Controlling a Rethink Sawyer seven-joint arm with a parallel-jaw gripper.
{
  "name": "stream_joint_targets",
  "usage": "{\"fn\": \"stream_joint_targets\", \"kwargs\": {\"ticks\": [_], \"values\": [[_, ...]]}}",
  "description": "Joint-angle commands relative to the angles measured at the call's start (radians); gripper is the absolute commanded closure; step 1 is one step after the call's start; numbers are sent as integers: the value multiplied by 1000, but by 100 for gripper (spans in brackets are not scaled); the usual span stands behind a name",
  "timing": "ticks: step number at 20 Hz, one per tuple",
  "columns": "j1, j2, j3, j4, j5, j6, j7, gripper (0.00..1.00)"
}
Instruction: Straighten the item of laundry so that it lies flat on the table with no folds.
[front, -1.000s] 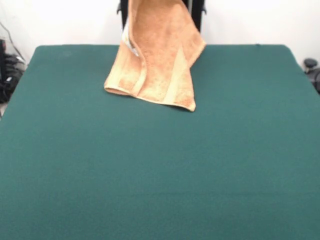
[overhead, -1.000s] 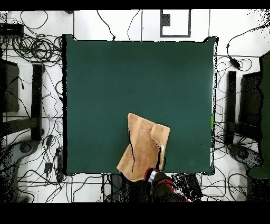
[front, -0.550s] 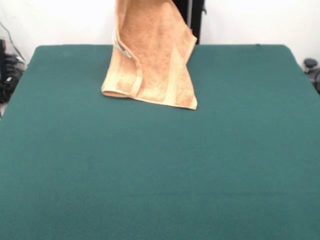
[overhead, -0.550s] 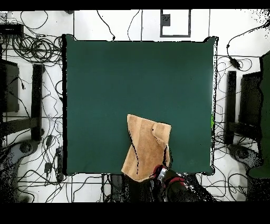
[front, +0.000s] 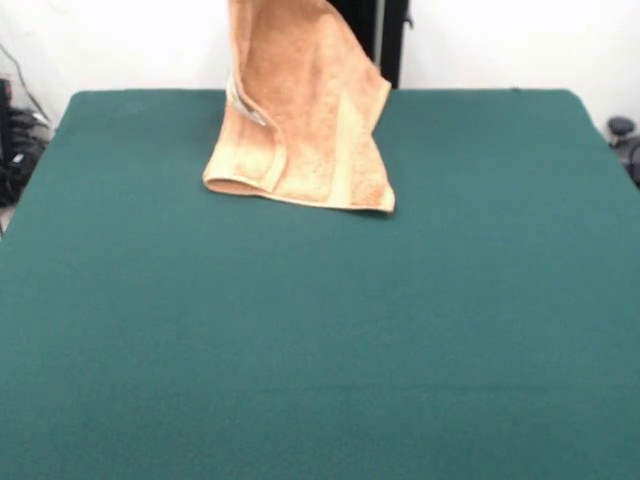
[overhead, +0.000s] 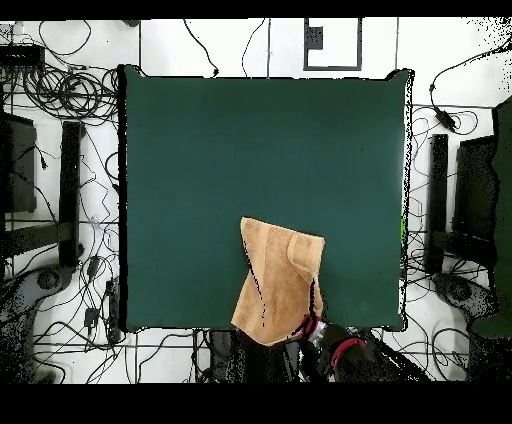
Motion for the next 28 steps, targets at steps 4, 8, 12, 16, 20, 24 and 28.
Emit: {"fn": "stream_joint_targets", "kwargs": {"ticks": [4, 8, 12, 16, 20, 24, 28], "values": [[-136, 244, 209, 3, -176, -48, -66, 100], [-207, 261, 253, -25, -209, 20, -75, 100], [-279, 303, 286, -70, -249, 83, -107, 100], [-346, 364, 317, -115, -290, 126, -137, 100], [-392, 412, 350, -147, -319, 162, -147, 100], [-431, 480, 373, -191, -315, 262, -171, 100], [-446, 512, 392, -242, -329, 338, -193, 100]]}}
